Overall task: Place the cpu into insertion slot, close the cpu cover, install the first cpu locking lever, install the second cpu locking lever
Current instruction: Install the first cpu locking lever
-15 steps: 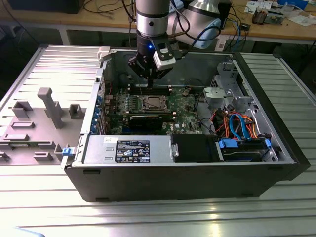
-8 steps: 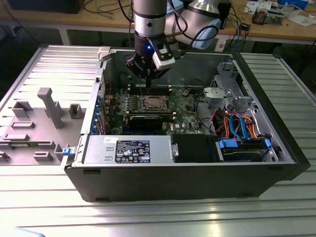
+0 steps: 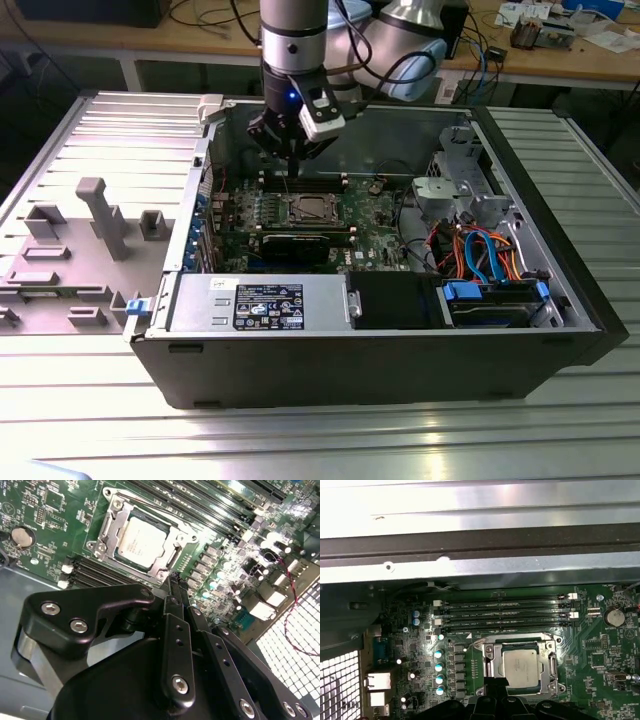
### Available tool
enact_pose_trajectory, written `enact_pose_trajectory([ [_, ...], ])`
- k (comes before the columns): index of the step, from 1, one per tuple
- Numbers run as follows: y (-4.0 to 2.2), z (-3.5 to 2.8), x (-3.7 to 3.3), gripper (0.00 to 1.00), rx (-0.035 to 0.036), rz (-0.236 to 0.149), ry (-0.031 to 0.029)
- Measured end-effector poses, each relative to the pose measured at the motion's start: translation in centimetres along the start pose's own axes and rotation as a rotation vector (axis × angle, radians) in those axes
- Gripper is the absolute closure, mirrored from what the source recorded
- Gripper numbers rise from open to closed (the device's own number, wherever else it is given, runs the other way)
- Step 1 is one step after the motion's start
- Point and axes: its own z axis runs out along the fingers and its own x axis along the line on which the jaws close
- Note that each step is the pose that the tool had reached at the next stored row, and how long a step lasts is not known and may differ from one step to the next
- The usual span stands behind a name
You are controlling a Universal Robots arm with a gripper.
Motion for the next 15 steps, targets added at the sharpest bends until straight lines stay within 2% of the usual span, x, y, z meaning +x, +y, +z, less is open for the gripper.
enact_pose_trajectory([
  [2, -0.03, -0.01, 0.58, 0.89, -0.0005, 0.0, -0.0002],
  [5, -0.05, 0.01, 1.05, 0.89, -0.0017, -0.002, -0.0008],
  [9, -0.07, 0.13, 1.42, 0.89, -0.0094, -0.009, -0.001],
  [11, -0.1, 0.16, 1.92, 0.89, -0.0129, -0.009, -0.0016],
  [12, -0.13, 0.18, 2.5, 0.89, -0.0159, -0.009, -0.0019],
  [13, -0.13, 0.2, 2.76, 0.89, -0.0172, -0.01, -0.0019],
  [15, -0.08, 0.26, 2.97, 0.89, -0.0193, -0.013, -0.0017],
])
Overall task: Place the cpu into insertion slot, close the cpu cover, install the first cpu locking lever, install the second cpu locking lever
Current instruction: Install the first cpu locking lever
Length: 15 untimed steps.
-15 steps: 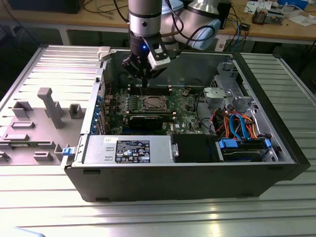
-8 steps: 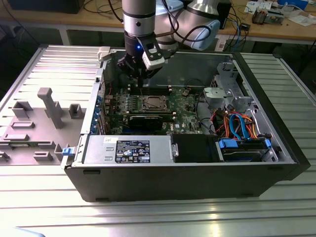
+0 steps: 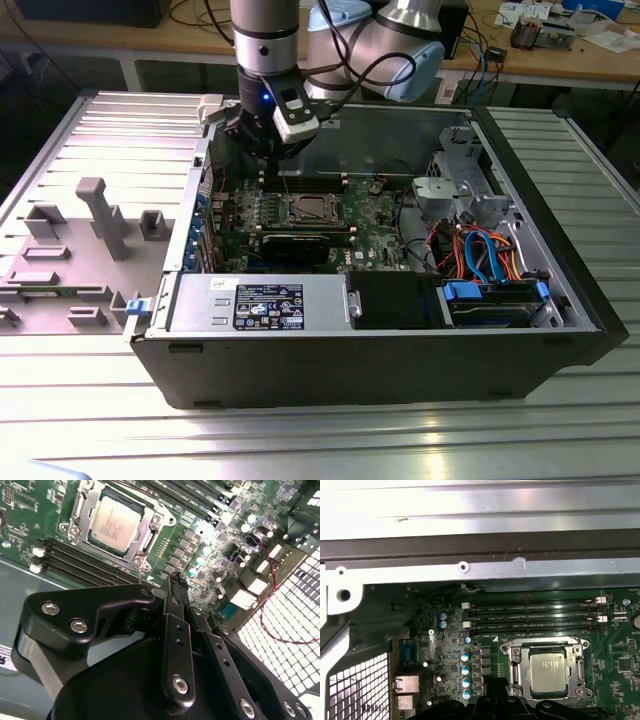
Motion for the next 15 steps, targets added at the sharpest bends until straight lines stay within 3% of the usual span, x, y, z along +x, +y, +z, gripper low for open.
enact_pose_trajectory([
  [8, 1.05, 0.23, 0.11, 0.89, -0.0006, -0.005, 0.0003],
  [15, 1.82, 0.54, 0.22, 0.89, -0.0016, -0.034, 0.0009],
])
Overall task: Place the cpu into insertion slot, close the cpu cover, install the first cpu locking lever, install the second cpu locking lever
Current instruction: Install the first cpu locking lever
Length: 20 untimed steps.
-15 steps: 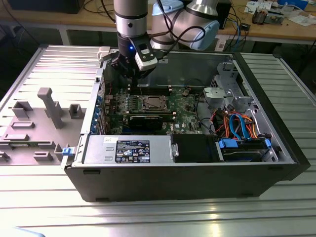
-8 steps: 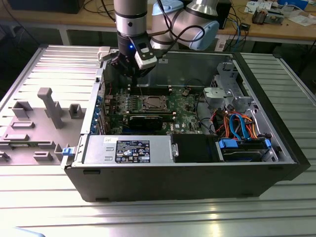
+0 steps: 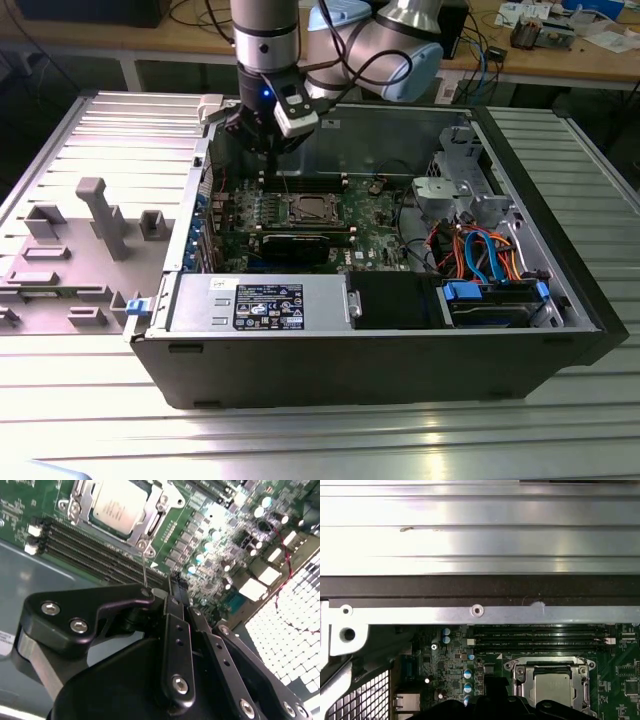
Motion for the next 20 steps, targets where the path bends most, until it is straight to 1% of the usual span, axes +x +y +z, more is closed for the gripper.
enact_pose_trajectory([
  [3, 0.22, 0.02, 0.0, 0.89, 0.0001, -0.001, 0.0],
  [6, 0.31, 0.03, -0.19, 0.89, 0.0001, -0.001, 0.0002],
  [8, 0.34, 0.05, -0.5, 0.89, 0.0003, -0.002, 0.0001],
  [12, 0.4, 0.11, -1.33, 0.89, 0.0013, -0.003, 0.0001],
  [13, 0.4, 0.12, -1.42, 0.89, 0.0015, -0.003, 0.0001],
  [16, 0.4, 0.13, -1.51, 0.89, 0.0024, -0.003, 0.0002],
  [18, 0.4, 0.13, -1.52, 0.89, 0.0052, -0.003, 0.0001],
  [20, 0.4, 0.13, -1.52, 0.89, 0.0053, -0.003, 0.0001],
])
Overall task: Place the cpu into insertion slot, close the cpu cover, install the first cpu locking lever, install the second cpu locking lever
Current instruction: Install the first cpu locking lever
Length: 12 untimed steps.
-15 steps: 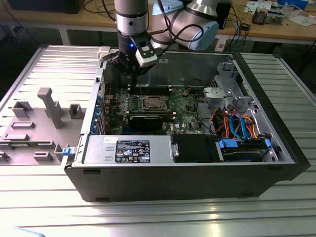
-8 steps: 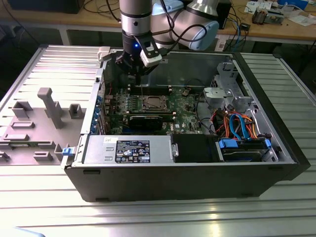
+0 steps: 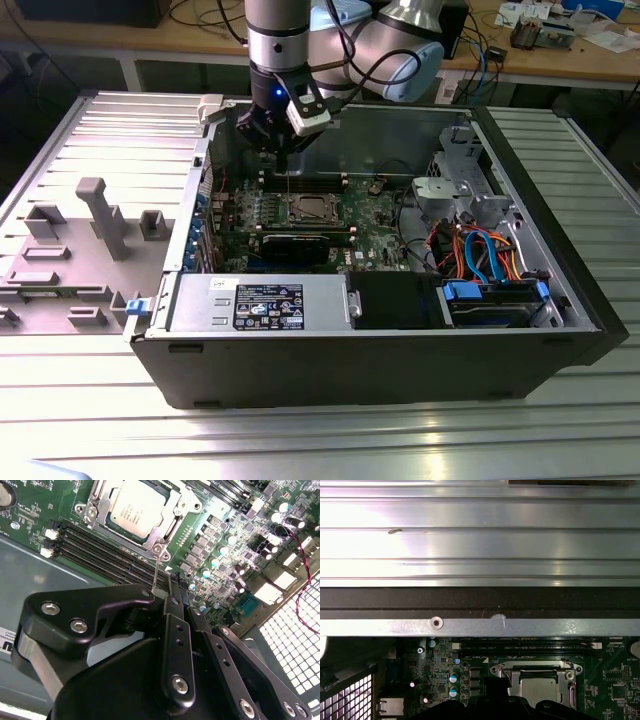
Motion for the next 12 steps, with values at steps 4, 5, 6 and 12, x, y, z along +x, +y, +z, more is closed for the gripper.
enact_pose_trajectory([
  [4, 0.0, 0.0, 0.0, 0.89, 0.0001, 0.0, 0.0],
  [5, 0.0, 0.0, 0.0, 0.89, 0.0001, 0.0, 0.0],
  [6, 0.0, 0.0, 0.0, 0.89, 0.0002, 0.0, 0.0],
  [12, 0.0, 0.05, -0.54, 0.89, 0.0002, 0.0, 0.0],
])
